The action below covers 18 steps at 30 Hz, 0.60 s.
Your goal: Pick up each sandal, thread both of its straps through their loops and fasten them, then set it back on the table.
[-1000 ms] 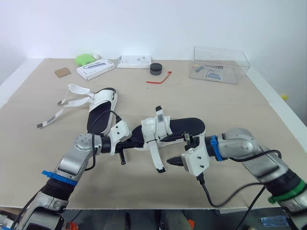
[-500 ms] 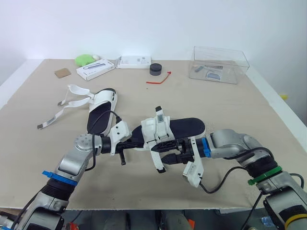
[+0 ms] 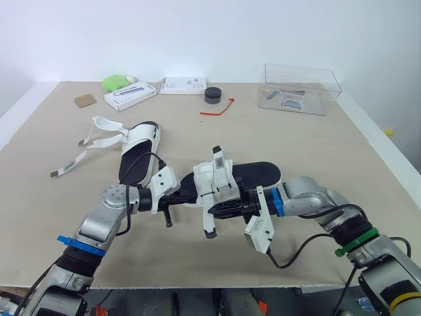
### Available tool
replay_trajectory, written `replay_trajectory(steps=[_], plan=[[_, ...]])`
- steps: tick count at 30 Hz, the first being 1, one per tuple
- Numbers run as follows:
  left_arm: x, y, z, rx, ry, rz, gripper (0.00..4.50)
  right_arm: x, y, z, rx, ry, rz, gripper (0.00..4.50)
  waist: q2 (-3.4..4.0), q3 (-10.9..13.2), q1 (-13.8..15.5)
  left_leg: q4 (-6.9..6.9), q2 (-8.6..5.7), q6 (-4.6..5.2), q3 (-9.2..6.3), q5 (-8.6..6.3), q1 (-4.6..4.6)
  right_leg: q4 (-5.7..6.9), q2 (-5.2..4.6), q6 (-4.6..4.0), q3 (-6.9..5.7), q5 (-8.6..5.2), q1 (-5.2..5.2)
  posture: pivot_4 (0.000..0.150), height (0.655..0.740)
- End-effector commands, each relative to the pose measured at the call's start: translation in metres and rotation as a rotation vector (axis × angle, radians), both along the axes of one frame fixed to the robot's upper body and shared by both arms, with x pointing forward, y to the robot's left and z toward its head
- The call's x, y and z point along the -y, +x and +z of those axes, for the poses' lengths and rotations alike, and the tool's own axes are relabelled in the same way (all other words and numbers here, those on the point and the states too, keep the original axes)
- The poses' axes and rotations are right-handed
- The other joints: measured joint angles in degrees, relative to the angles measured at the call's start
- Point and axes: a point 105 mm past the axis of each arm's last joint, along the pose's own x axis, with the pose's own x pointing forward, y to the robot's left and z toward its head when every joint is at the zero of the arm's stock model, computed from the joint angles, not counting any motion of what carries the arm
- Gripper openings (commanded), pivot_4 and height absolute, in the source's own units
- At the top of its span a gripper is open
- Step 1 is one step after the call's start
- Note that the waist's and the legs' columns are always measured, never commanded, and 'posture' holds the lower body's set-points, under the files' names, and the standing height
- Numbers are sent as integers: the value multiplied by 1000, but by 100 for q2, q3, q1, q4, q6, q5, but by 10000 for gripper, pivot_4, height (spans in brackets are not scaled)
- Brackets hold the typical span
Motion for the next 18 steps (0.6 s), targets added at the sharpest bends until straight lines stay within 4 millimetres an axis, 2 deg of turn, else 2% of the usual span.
replay_trajectory(steps=[1, 5, 8, 11, 15, 18], plan=[[-2, -4, -12, -38, 31, 5, 0, -8, 11, 32, -340, 194, -174, 149, 0, 0, 1, 0, 2, 0, -1, 0, 0, 0, -1, -1, 0, 0, 1, 1500, 7400], [-2, -4, -12, -39, 32, 4, 0, -13, 36, 57, -682, 343, -376, 149, 1, 0, -2, 3, 5, 1, -2, 0, 1, 5, -3, -13, -2, 12, 0, 1500, 7400], [-2, -4, -12, -38, 31, 6, 0, -11, 54, 58, -909, 361, -524, 149, 0, -1, 2, 4, 8, 3, -6, 3, 0, 5, -1, -13, -13, 15, -1, 1500, 7400], [-2, -3, -12, -37, 30, 6, 0, -13, 63, 60, -1073, 353, -607, 149, 1, -1, 1, 4, 9, 3, -7, 3, -7, 5, 2, -17, -14, 13, -7, 1500, 7400], [-2, -3, -11, -38, 27, 5, 0, -13, 74, 56, -1214, 343, -724, 149, 1, -1, 0, 3, 9, 3, -11, 3, -18, 4, 4, -17, -18, 13, -14, 1500, 7400], [-2, -3, -12, -38, 26, 8, 0, -12, 80, 54, -1246, 346, -775, 149, 1, -1, 0, 3, 8, 3, -10, 3, -21, 4, 3, -15, -16, 14, -16, 1500, 7400]])
